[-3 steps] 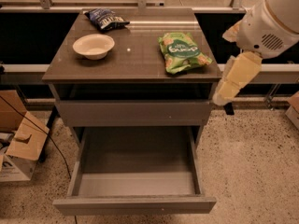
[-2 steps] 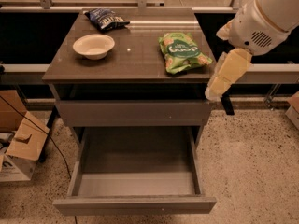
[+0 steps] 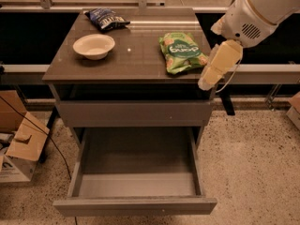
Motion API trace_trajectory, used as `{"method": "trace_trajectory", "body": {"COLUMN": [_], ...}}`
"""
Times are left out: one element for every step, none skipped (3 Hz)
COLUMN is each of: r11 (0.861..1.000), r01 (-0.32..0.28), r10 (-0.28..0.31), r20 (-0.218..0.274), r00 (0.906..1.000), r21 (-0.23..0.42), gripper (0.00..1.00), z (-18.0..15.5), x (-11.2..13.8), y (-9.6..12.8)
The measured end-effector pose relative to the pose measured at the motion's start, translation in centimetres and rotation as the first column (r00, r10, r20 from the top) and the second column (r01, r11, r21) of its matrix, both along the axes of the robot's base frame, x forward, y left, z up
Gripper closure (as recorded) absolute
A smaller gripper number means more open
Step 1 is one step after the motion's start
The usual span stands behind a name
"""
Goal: Place green rice chip bag into middle drawer
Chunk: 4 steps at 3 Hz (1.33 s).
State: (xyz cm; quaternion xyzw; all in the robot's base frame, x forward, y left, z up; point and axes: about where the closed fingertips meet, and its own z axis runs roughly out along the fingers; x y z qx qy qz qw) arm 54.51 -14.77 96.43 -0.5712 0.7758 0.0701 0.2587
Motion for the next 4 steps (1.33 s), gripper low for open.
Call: {"method": "trace_trajectory", "body": {"r11": [0.999, 0.986, 0.963, 0.943], "r01": [0.037, 0.131, 0.195, 0.236], "r10": [-0.038, -0.139, -0.218, -0.271], "r20": [0.028, 0.078, 0.113, 0.129], "r00": [0.9989, 0.9872, 0.9694, 0.9539], "r21": [0.032, 0.1, 0.186, 0.235], "gripper": [0.0, 0.0, 0.0, 0.0], "z": [0.1, 0.4, 0.7, 0.9], "x": [0.5, 2.1, 4.3, 6.5], "y": [0.3, 0.8, 1.3, 1.8]}}
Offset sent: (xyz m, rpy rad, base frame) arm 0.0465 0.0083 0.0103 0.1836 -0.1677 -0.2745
